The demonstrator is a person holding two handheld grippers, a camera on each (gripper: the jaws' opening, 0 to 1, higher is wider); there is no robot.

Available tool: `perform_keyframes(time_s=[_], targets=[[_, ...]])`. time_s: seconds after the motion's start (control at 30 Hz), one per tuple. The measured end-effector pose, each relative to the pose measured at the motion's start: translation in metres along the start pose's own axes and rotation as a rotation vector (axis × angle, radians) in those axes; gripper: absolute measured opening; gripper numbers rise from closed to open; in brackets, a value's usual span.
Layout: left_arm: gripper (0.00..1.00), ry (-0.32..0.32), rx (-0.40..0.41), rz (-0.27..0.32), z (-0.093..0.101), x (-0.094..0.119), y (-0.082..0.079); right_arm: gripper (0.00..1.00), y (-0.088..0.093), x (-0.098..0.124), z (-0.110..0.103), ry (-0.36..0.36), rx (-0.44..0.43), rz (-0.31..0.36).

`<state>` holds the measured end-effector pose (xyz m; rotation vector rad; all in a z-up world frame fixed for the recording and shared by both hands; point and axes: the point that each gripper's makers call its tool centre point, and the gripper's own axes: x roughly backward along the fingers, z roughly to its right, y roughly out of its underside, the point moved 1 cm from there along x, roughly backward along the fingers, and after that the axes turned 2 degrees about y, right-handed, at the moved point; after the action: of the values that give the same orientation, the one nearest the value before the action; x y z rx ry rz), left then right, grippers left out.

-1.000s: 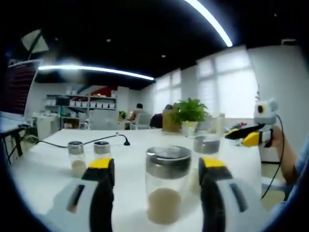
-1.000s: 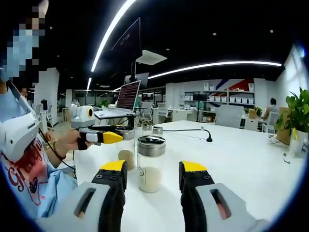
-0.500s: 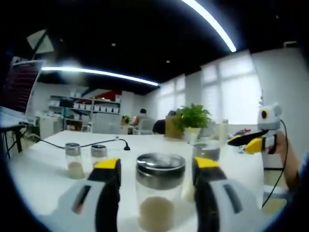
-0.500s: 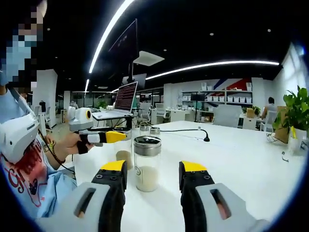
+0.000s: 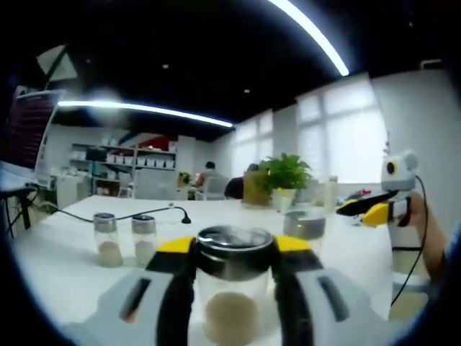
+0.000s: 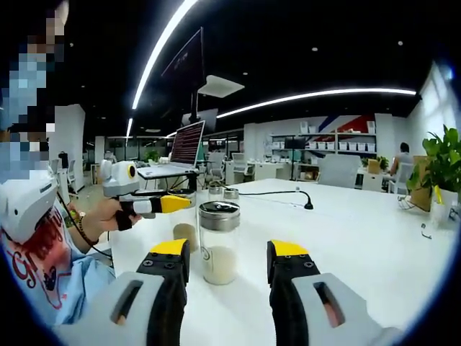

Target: Rotate the seasoning bottle until the label or dispensing opening points toward the visible target arrow and the bottle remains upright within the marked orientation range

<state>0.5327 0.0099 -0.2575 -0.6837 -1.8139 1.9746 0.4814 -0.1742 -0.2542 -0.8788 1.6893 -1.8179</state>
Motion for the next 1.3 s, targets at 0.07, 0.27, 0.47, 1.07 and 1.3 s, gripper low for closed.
perform_keyframes(time_s=[0.07,0.27,0.47,1.07,1.3], targets=[[0.43,0.003,0.001,0.0,0.0,0.0001,0.0001,0.43,0.0002,0.0,0.0001,0.0,-0.001,0.0],[0.42,0.018,-0.005,0.009,0.0001,0.0001,-0.0001,0.43,0.0017,-0.0003,0.0007,0.0,-0.005,-0.006],[0.42,0.057,-0.006,0.009,0.0005,-0.0004,-0.0002,0.43,0.0002,-0.0003,0.0002,0.0,-0.008,0.0],[0.42,0.193,0.006,0.006,0.0037,-0.0049,0.0003,0.43,0.0009,-0.001,-0.0011,0.005,-0.004,-0.008],[0.42,0.251,0.019,0.001,0.0032,-0.0074,0.0009,0.43,-0.0018,0.0001,-0.0027,0.002,0.003,-0.002]])
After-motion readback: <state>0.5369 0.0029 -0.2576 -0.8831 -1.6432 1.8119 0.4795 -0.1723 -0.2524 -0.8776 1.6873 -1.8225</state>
